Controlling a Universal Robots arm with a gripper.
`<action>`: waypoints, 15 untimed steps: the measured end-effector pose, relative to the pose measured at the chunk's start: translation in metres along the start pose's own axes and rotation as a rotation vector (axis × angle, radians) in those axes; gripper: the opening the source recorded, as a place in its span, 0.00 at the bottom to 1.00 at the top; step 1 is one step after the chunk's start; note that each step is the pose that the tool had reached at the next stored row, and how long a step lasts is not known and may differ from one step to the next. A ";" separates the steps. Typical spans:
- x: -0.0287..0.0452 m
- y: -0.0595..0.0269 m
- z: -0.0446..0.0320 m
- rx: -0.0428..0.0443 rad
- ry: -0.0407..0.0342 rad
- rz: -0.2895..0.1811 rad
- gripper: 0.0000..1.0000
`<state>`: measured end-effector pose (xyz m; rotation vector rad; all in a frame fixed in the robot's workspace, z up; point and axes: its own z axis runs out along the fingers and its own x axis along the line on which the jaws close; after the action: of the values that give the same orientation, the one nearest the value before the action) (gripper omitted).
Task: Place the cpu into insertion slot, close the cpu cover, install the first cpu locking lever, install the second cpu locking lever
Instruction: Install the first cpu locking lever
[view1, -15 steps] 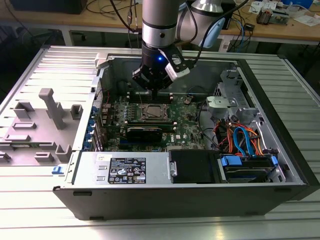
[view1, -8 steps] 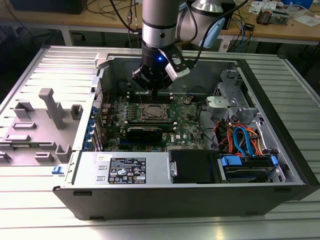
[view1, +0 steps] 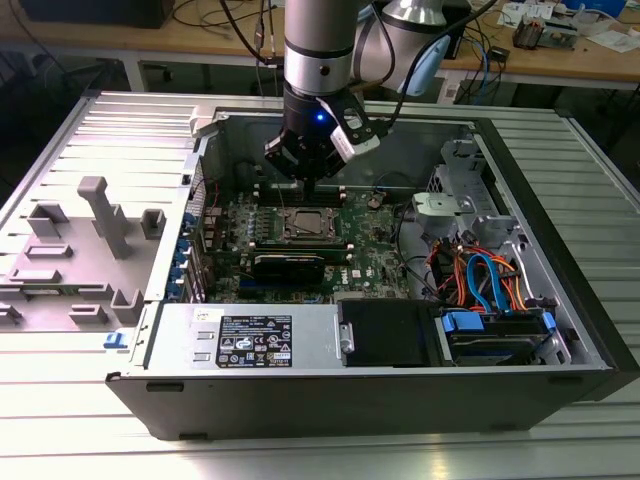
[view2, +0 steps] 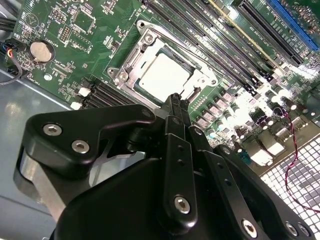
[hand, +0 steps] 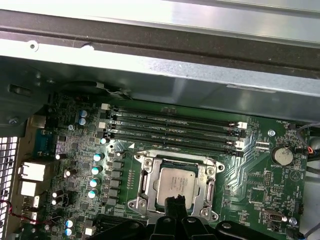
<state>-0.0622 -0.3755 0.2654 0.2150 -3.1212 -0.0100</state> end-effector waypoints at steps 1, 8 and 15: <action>0.0003 0.0000 0.0000 0.0001 0.0001 -0.014 0.11; 0.0111 0.0015 0.0001 -0.0018 -0.0022 -0.053 0.11; 0.0128 0.0017 0.0005 -0.0029 -0.0029 -0.004 0.11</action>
<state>-0.0752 -0.3756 0.2651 0.2220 -3.1234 -0.0148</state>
